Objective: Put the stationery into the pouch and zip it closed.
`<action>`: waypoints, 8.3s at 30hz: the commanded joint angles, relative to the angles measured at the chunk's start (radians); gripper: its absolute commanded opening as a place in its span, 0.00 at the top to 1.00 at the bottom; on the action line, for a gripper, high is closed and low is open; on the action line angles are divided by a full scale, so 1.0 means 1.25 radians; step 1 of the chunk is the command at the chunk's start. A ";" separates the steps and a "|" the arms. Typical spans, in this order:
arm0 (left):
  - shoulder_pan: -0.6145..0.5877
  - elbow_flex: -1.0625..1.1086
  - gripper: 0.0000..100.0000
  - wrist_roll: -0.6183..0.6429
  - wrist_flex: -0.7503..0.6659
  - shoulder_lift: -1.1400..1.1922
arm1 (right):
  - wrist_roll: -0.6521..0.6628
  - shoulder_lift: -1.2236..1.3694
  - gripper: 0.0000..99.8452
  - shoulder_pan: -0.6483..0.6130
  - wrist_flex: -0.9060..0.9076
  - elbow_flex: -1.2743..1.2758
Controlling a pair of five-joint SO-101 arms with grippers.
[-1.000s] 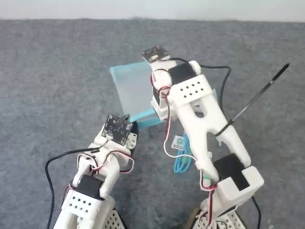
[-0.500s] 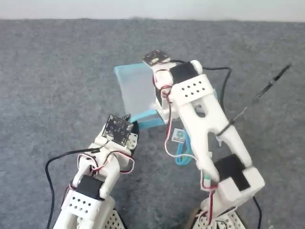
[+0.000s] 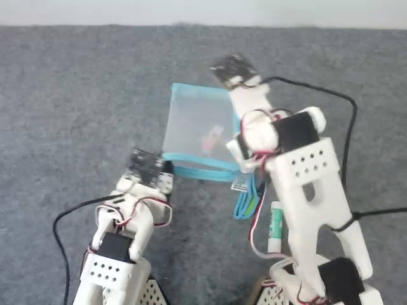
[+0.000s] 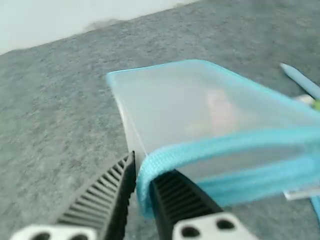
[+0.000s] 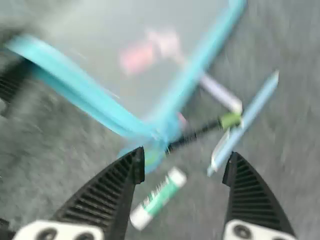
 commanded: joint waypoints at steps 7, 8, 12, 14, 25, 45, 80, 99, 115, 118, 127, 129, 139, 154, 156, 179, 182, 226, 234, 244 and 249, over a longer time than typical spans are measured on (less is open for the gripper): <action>0.036 -0.046 0.99 -0.023 0.018 -0.001 | 0.048 0.064 0.74 0.231 -0.217 0.338; 0.012 -0.052 0.99 -0.015 0.016 -0.001 | 0.049 0.069 0.74 0.233 -0.234 0.363; -0.178 -0.083 0.99 0.055 0.009 -0.001 | 0.052 0.093 0.74 0.230 -0.305 0.428; -0.247 -0.084 0.99 0.066 -0.009 -0.001 | 0.049 0.096 0.74 0.233 -0.332 0.448; -0.263 -0.084 0.99 0.064 -0.012 0.000 | 0.071 0.093 0.74 0.226 -0.354 0.552; -0.227 -0.072 0.99 0.064 -0.012 0.000 | 0.020 0.102 0.75 0.104 -0.416 0.637; -0.223 -0.058 0.99 0.063 -0.011 0.000 | 0.169 0.533 0.97 0.413 -0.364 -0.096; -0.223 -0.058 0.99 0.063 -0.012 0.000 | 0.160 0.307 0.81 0.457 -0.323 0.069; -0.223 -0.060 0.99 0.043 -0.010 0.000 | 0.109 0.288 0.81 0.373 -0.558 0.376; -0.223 -0.060 0.99 0.043 -0.011 0.000 | 0.108 0.323 0.83 0.386 -0.570 0.376; -0.223 -0.057 0.99 0.043 -0.010 0.000 | 0.106 0.333 0.95 0.461 -0.570 0.377; -0.223 -0.057 0.99 0.043 -0.010 0.000 | 0.108 0.310 0.98 0.463 -0.549 0.377; -0.179 -0.041 0.99 0.043 -0.014 0.000 | 0.108 -0.133 0.99 0.278 -0.228 0.377; 0.004 -0.041 0.99 0.036 -0.011 0.002 | 0.107 -0.290 0.99 -0.209 -0.060 0.342; 0.023 -0.040 0.99 0.022 -0.010 0.001 | 0.106 -0.251 0.99 -0.207 -0.058 0.307; 0.096 -0.021 0.99 -0.026 -0.009 -0.001 | -0.070 0.279 0.99 -0.101 -0.013 -0.172; 0.102 -0.019 0.99 -0.026 -0.009 -0.001 | -0.096 0.339 0.93 -0.096 0.023 -0.253; -0.028 -0.024 0.99 -0.020 -0.012 -0.001 | 0.087 0.176 0.71 0.288 -0.388 0.431; -0.028 -0.020 0.99 -0.020 -0.010 -0.001 | 0.086 0.309 0.74 0.289 -0.493 0.428; -0.028 -0.020 0.99 -0.020 -0.010 -0.001 | 0.085 0.339 0.87 0.290 -0.521 0.428; -0.028 -0.020 0.99 -0.020 -0.010 -0.001 | 0.085 0.337 0.97 0.292 -0.528 0.428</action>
